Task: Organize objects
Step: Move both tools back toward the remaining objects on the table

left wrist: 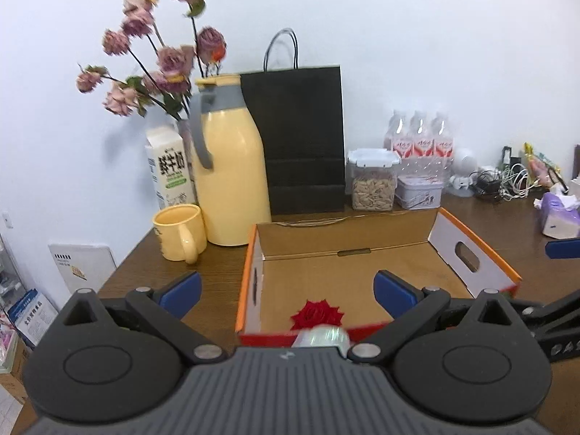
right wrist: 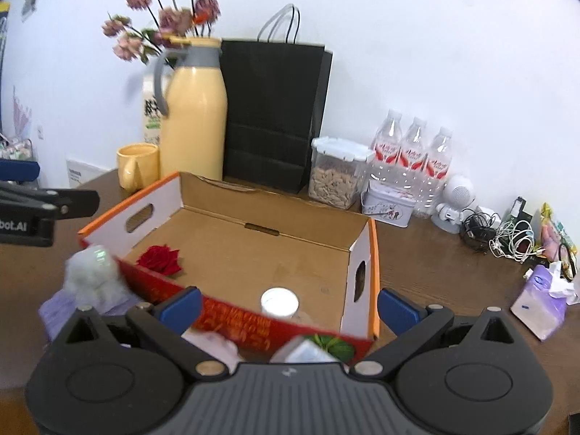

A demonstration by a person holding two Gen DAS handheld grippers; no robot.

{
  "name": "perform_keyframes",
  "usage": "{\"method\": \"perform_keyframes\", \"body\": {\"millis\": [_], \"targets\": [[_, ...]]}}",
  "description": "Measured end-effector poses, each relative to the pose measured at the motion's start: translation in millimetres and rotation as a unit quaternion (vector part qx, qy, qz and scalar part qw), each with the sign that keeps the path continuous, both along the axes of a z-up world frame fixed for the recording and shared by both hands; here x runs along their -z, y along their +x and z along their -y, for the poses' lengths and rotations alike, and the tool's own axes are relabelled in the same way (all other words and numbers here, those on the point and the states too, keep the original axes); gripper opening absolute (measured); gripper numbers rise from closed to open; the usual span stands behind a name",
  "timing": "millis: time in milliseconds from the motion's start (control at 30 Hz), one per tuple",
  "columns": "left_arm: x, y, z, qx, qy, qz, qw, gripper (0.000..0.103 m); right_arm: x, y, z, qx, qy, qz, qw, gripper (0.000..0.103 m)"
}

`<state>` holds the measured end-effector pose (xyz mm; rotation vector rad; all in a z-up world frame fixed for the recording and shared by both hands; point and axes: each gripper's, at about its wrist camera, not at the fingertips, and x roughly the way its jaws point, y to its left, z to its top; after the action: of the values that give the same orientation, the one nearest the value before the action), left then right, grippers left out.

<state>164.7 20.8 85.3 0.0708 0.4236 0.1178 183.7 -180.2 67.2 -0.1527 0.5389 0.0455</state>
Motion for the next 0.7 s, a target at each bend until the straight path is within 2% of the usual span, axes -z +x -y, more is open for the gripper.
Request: {"method": "perform_keyframes", "body": {"millis": [167,367,533,700], "targets": [[8.4,-43.8,-7.8,0.006,-0.011,0.02,0.9997,0.103,2.7,-46.9,4.4,-0.006,0.015,0.021,1.0,0.103],[28.7,-80.7,-21.2,-0.001,-0.034,0.012,0.9994,0.103,21.8,-92.0,8.3,-0.003,0.046,0.024,0.999,0.103],[51.6,-101.5,-34.5,-0.008,-0.064,-0.013,0.9978,0.103,41.7,-117.1,11.8,0.009,0.067,0.018,0.998,0.103],[75.0,-116.2,-42.0,-0.02,-0.071,-0.032,0.9968,0.103,65.1,-135.5,14.5,0.017,0.084,0.001,0.996,0.103]]}}
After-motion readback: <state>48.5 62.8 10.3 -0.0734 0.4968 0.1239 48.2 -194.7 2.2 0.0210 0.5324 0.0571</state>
